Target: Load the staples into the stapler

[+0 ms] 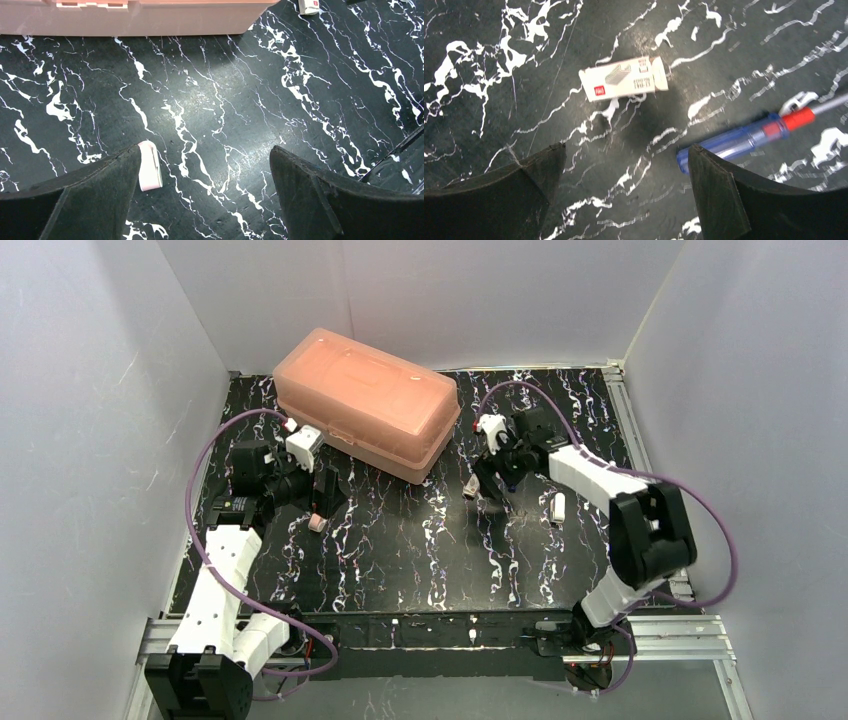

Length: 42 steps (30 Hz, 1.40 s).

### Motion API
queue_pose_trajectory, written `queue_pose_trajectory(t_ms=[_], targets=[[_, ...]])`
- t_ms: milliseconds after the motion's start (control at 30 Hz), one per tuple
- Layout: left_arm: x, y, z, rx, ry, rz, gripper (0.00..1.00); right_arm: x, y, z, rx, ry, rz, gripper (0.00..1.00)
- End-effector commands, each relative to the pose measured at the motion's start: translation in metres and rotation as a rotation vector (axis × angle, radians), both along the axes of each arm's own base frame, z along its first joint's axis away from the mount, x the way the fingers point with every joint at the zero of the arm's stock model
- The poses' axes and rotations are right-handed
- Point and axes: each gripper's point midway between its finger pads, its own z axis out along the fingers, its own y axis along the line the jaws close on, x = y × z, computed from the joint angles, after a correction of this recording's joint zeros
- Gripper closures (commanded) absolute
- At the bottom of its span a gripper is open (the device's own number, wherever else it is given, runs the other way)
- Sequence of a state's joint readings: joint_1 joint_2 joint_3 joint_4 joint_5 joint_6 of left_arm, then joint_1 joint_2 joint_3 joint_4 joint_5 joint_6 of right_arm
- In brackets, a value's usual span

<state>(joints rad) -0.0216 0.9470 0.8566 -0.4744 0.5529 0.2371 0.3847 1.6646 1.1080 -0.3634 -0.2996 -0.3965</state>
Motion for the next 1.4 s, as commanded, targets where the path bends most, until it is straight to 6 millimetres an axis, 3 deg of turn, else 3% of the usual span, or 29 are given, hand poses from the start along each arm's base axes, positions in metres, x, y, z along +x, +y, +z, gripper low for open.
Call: queue_pose_trajectory(t_ms=[0, 267, 600, 800, 1100, 1233, 1367], targets=[[0.001, -0.006, 0.001, -0.036, -0.001, -0.022, 0.02, 0.025, 0.028, 0.012, 0.076, -0.029, 0.070, 0.01], [0.005, -0.009, -0.006, -0.043, 0.001, -0.039, 0.02, 0.026, 0.042, -0.020, 0.089, 0.025, 0.123, 0.02], [0.016, -0.009, -0.015, -0.042, 0.002, -0.044, 0.01, -0.002, 0.056, -0.035, 0.167, 0.046, 0.168, 0.10], [0.018, -0.010, -0.014, -0.044, -0.001, -0.049, 0.02, -0.028, 0.067, -0.033, 0.179, 0.027, 0.126, 0.14], [0.013, -0.012, -0.018, -0.027, -0.013, -0.087, 0.01, -0.091, 0.091, -0.008, 0.243, 0.011, 0.214, 0.14], [0.010, -0.020, -0.025, -0.021, 0.000, -0.138, 0.02, -0.082, 0.089, 0.002, 0.223, -0.048, 0.209, 0.13], [0.001, -0.042, -0.037, 0.034, -0.014, -0.286, 0.03, -0.070, 0.083, 0.009, 0.188, -0.112, 0.219, 0.14]])
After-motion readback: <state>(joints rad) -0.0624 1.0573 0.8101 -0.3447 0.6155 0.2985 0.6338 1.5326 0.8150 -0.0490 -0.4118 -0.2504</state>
